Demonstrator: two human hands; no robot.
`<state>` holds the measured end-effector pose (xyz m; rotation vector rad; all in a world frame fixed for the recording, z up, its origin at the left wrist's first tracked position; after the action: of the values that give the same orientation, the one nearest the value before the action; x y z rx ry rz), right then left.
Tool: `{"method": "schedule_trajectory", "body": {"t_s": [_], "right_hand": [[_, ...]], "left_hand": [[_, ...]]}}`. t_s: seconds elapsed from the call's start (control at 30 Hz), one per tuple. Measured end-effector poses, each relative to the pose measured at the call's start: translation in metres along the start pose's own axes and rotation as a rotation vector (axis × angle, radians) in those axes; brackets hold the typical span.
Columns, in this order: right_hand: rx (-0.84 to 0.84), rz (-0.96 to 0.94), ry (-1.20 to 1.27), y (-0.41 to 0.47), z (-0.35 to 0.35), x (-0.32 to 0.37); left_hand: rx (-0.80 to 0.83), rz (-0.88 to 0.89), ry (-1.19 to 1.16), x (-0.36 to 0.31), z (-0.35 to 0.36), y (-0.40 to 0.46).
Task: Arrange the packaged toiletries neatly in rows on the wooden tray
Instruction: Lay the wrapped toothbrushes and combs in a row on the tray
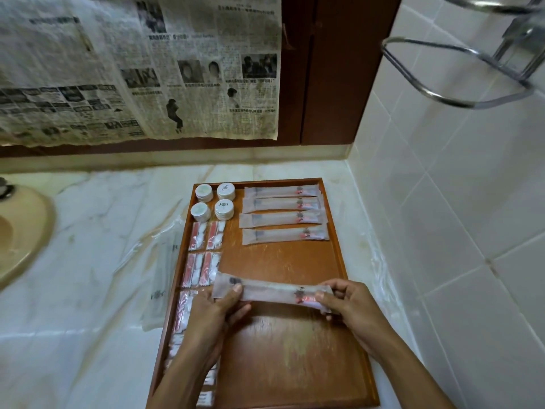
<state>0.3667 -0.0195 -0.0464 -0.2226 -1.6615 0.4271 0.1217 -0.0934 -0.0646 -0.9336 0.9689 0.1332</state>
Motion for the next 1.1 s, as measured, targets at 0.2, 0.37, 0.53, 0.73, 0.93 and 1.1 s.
{"method": "schedule_trajectory", "body": {"t_s": [0.2,0.37,0.53,0.73,0.93,1.1], "right_hand": [[0.007,-0.041,-0.068,0.007,0.002,-0.001],[-0.024,0.060,0.083,0.009,0.005,-0.012],[0.001,0.376,0.747,0.002,0.023,-0.018],[0.030,0.465,0.837,-0.007,0.055,-0.014],[-0.072,0.521,0.763,-0.010,0.060,-0.025],[-0.027,0.467,0.721,-0.011,0.063,-0.027]], "left_hand": [[-0.015,-0.006,0.016,0.002,-0.002,0.001],[-0.025,0.028,-0.012,-0.001,0.002,-0.002],[-0.056,0.027,-0.071,0.001,0.001,-0.009],[-0.026,0.085,-0.059,0.005,0.013,-0.017],[-0.016,0.077,-0.036,0.013,0.013,-0.018],[-0.075,0.083,-0.059,0.007,0.000,-0.013]]}}
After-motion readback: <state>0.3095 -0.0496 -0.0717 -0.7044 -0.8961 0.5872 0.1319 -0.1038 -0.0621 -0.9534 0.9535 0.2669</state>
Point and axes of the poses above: each hand's wrist, its own y-axis towards the middle knuckle, its own z-axis out of the palm, x = y × z, the point moved 6 cm from there along y, towards the middle knuckle, and after that the axes turned 13 degrees about -x, right-handed, at the moved point
